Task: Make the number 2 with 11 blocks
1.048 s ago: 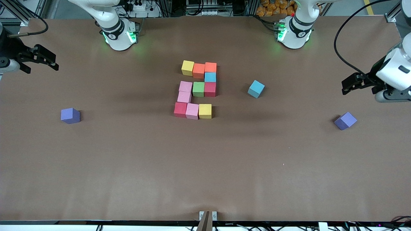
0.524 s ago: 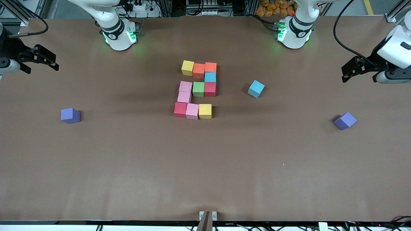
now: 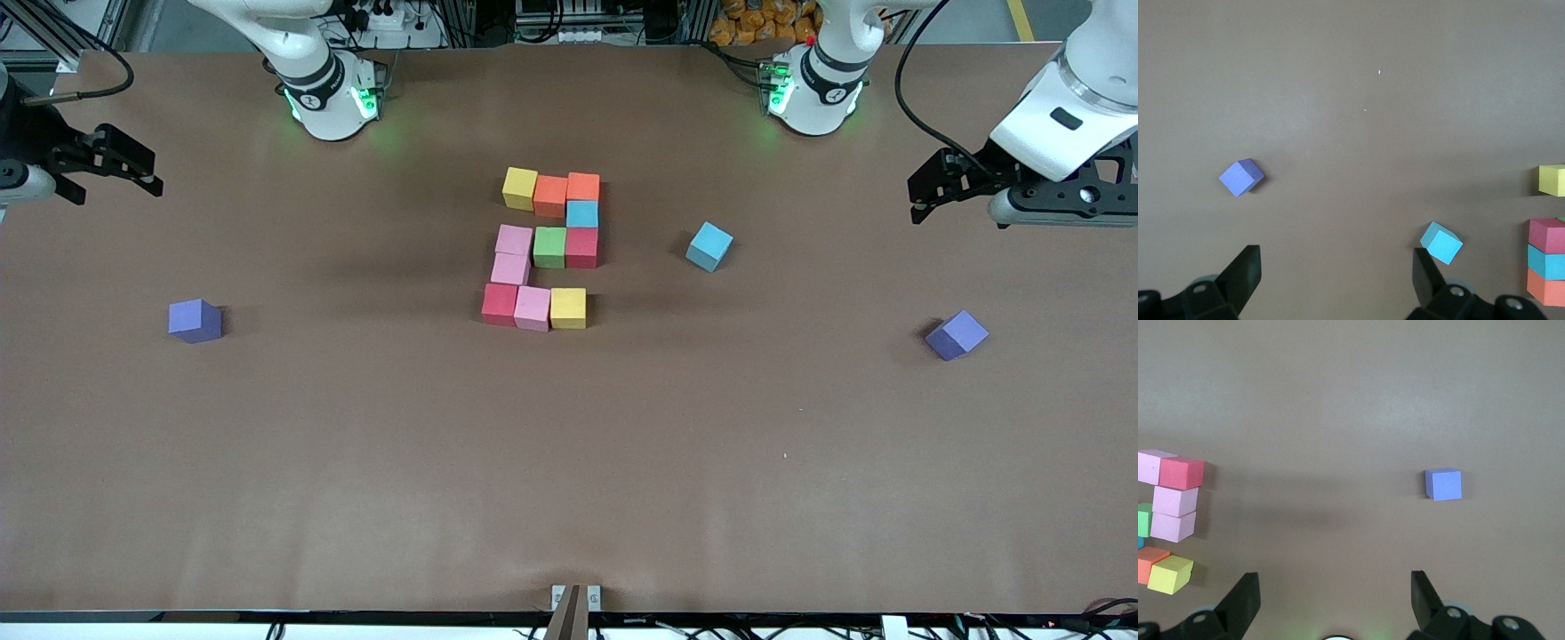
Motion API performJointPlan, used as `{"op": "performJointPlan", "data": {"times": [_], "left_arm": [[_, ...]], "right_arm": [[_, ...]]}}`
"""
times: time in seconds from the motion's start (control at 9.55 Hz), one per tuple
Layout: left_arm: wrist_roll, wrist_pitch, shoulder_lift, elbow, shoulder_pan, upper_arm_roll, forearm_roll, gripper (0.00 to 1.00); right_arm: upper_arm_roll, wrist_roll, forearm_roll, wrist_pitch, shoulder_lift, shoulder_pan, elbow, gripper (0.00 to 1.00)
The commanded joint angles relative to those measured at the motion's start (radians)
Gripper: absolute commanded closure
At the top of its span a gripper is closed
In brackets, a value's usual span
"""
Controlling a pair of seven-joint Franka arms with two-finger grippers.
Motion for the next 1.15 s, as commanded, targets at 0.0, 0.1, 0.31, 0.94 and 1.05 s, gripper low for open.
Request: {"op": "performJointPlan", "data": {"times": [0.0,0.1,0.31,0.94,1.05], "left_arm": [[0.022,0.010,-0.020,-0.012,-0.002,0.029,-0.010,0.00],[0.019,0.005,-0.020,-0.011,0.004,0.031,-0.012,0.00],[0.019,-0.007,-0.020,-0.011,0.009,0.051,-0.027,0.00],[0.025,-0.027,-0.017,-0.009,0.012,0.075,-0.067,0.00],[0.024,-0.027,-0.016,-0.008,0.010,0.075,-0.064,0.00]], "right_arm": [[0.013,-0.004,0.012,-0.009,0.012,-0.023,0.020,0.00],[0.013,-0.004,0.011,-0.009,0.012,-0.023,0.020,0.00],[0.013,-0.004,0.012,-0.007,0.013,-0.023,0.021,0.00],[0.013,-0.004,0.012,-0.004,0.015,-0.023,0.021,0.00],[0.013,-0.002,0.012,-0.006,0.015,-0.023,0.021,0.00]]}}
